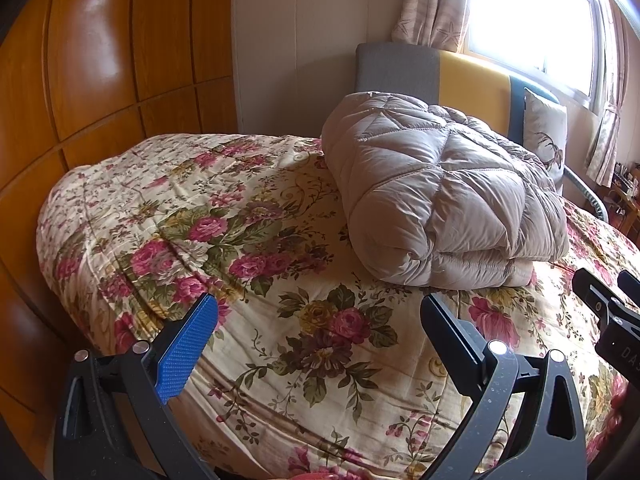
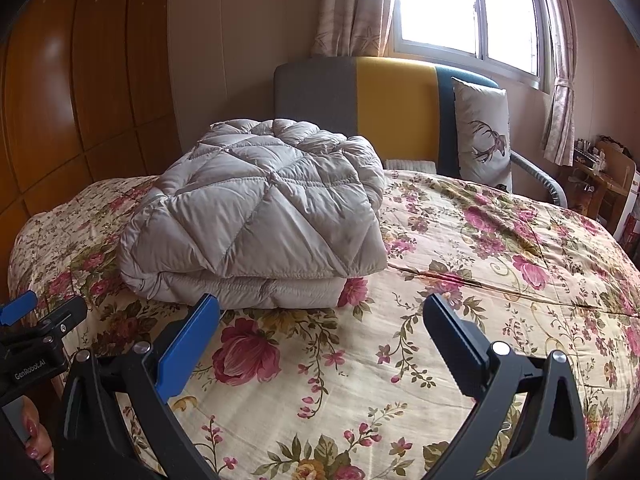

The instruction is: Fold large clothes

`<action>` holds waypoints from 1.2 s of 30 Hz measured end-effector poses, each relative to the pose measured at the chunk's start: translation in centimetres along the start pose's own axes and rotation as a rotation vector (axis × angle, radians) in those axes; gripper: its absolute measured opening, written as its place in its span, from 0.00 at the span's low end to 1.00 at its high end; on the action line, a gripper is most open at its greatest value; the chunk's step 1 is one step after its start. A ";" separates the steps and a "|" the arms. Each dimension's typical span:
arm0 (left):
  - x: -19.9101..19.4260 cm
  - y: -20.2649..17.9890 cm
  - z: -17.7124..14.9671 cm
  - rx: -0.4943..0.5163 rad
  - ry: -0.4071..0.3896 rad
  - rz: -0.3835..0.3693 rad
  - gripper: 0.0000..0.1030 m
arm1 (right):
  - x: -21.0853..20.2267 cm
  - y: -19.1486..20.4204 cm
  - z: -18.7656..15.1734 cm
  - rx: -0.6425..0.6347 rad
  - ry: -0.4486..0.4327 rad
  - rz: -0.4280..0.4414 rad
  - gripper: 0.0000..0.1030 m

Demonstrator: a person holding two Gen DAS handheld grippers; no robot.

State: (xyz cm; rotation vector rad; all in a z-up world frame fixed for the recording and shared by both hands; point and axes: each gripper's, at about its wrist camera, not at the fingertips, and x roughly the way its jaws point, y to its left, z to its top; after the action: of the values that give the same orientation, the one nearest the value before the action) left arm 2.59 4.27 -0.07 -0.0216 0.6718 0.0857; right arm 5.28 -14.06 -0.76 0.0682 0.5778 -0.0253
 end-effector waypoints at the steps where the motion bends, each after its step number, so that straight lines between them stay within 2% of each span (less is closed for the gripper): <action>1: 0.0 0.0 0.0 -0.001 0.001 0.002 0.97 | 0.0 0.0 0.0 -0.001 0.001 0.002 0.98; 24: 0.2 -0.1 -0.1 0.005 0.034 -0.032 0.97 | 0.3 0.1 -0.2 -0.014 0.010 0.004 0.98; 29: 0.1 0.0 -0.3 -0.009 0.021 -0.009 0.97 | 0.5 0.0 -0.3 -0.013 0.019 0.005 0.98; 36: 1.1 -0.1 -0.6 0.006 0.070 0.003 0.97 | 1.0 -0.3 -0.5 0.000 0.038 0.005 0.98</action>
State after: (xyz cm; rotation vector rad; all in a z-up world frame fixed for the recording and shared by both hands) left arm 3.06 4.23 -1.20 -0.0181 0.7420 0.0866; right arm 5.78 -14.37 -1.77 0.0701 0.6153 -0.0194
